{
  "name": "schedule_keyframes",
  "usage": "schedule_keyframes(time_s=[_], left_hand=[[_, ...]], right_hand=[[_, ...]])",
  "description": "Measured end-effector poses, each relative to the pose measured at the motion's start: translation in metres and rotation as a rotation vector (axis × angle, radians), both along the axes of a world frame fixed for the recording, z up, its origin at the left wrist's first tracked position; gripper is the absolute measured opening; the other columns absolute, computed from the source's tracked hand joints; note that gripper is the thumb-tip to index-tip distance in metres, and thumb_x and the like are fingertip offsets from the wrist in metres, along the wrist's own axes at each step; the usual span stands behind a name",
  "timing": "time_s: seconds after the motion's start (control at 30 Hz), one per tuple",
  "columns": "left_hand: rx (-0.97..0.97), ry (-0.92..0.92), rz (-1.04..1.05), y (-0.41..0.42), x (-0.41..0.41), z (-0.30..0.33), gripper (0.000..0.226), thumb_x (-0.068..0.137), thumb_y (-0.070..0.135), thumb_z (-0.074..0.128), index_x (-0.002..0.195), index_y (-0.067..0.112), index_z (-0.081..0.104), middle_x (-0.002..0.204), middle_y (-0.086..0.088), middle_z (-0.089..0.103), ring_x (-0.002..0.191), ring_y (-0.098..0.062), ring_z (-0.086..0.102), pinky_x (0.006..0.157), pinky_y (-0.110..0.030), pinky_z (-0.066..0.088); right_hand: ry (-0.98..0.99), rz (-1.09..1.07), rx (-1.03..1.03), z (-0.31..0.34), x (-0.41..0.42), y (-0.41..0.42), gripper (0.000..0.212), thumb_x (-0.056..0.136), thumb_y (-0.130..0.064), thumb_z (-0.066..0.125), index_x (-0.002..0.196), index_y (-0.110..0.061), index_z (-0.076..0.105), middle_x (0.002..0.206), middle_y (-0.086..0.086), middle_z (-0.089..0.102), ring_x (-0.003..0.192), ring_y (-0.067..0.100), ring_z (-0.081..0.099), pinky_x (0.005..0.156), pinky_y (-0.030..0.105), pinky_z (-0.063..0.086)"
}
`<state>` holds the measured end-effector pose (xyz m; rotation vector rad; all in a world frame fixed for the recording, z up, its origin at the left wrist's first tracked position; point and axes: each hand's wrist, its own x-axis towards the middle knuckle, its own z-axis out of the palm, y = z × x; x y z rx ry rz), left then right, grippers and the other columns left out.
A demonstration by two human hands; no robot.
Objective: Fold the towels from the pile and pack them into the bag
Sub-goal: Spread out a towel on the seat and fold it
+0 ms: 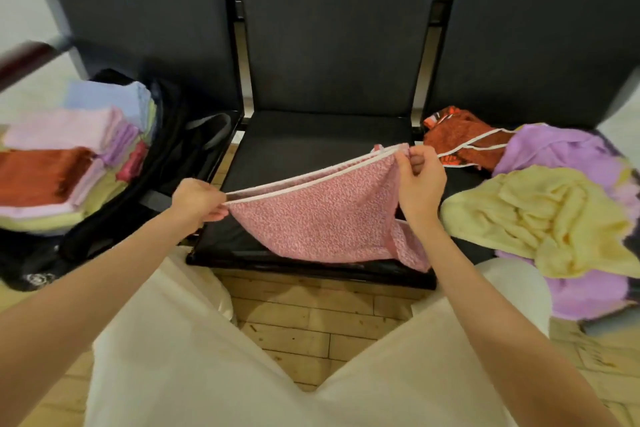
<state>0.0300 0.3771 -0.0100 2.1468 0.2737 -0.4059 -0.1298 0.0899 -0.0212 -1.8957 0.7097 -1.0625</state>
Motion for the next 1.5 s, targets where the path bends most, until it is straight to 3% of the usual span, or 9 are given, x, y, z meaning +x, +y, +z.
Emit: schedule_keyframes(time_s=[0.27,0.4,0.53,0.7,0.93,1.07,1.17,1.3,1.5], left_hand=[[-0.459,-0.553,0.197,-0.021,0.005,0.11,0.012,0.087,0.008,0.054,0.083,0.011,0.065,0.068,0.0,0.057,0.063,-0.01,0.053,0.056,-0.022,0.045],[-0.453,-0.742,0.23,-0.027,0.002,0.161,0.015,0.086,0.01,0.049,0.084,0.012,0.064,0.067,0.006,0.055,0.065,-0.009,0.051,0.059,-0.023,0.042],[-0.39,-0.789,0.107,-0.02,0.007,0.193,0.017,0.083,0.01,0.052,0.082,0.01,0.069,0.076,-0.003,0.062,0.078,-0.021,0.061,0.078,-0.036,0.053],[-0.134,-1.03,-0.005,-0.006,-0.003,0.204,0.021,0.088,0.009,0.052,0.096,0.006,0.071,0.085,-0.006,0.065,0.081,-0.017,0.058,0.075,-0.026,0.043],[0.197,-0.909,-0.179,-0.004,0.026,0.18,0.024,0.09,0.007,0.045,0.086,-0.007,0.064,0.093,-0.023,0.065,0.089,-0.038,0.06,0.069,-0.035,0.039],[0.288,-0.846,-0.247,-0.022,0.048,0.184,0.023,0.093,0.007,0.041,0.09,-0.009,0.058,0.092,-0.027,0.064,0.089,-0.042,0.06,0.068,-0.039,0.041],[0.23,-0.813,-0.207,-0.048,0.061,0.201,0.023,0.092,0.003,0.041,0.098,-0.012,0.058,0.099,-0.028,0.064,0.095,-0.042,0.061,0.07,-0.04,0.044],[-0.01,-0.83,-0.153,-0.071,0.077,0.219,0.026,0.092,0.0,0.04,0.107,-0.001,0.061,0.111,-0.021,0.063,0.104,-0.035,0.06,0.091,-0.043,0.05],[-0.083,-0.876,-0.252,-0.062,0.081,0.177,0.02,0.091,-0.001,0.041,0.093,0.007,0.06,0.102,-0.013,0.065,0.094,-0.026,0.064,0.087,-0.042,0.054]], right_hand=[[-0.322,-0.087,0.071,0.095,0.01,0.016,0.007,0.096,-0.025,0.054,0.096,-0.018,0.053,0.085,-0.013,0.053,0.077,0.0,0.05,0.072,0.01,0.04],[-0.428,-0.103,0.054,0.127,0.007,0.028,0.011,0.097,-0.026,0.052,0.098,-0.016,0.053,0.087,-0.01,0.054,0.077,0.0,0.051,0.072,0.013,0.043],[-0.493,-0.136,0.095,0.149,0.001,0.029,0.016,0.096,-0.028,0.052,0.098,-0.013,0.056,0.092,-0.001,0.058,0.08,0.007,0.054,0.073,0.019,0.046],[-0.407,-0.244,0.024,0.149,-0.002,0.024,0.013,0.094,-0.029,0.055,0.089,-0.017,0.055,0.098,0.005,0.052,0.088,0.013,0.047,0.074,0.017,0.04],[-0.302,-0.217,0.137,0.132,0.009,0.017,0.016,0.093,-0.023,0.059,0.095,-0.008,0.062,0.105,0.005,0.054,0.089,0.012,0.053,0.067,0.004,0.036],[-0.252,-0.158,0.154,0.13,0.034,0.0,0.014,0.095,-0.02,0.055,0.094,-0.007,0.057,0.101,0.011,0.061,0.088,0.017,0.057,0.08,0.027,0.049],[-0.244,-0.081,0.212,0.143,0.053,-0.016,0.005,0.096,-0.014,0.05,0.096,-0.01,0.051,0.101,0.009,0.058,0.089,0.014,0.054,0.079,0.026,0.045],[-0.298,-0.004,0.175,0.165,0.064,-0.04,0.008,0.096,-0.013,0.047,0.102,-0.011,0.052,0.094,-0.002,0.055,0.086,0.01,0.053,0.072,0.016,0.042],[-0.218,0.046,-0.097,0.144,0.042,-0.055,0.007,0.097,-0.013,0.048,0.102,-0.012,0.052,0.097,-0.004,0.059,0.084,-0.001,0.056,0.074,0.011,0.045]])
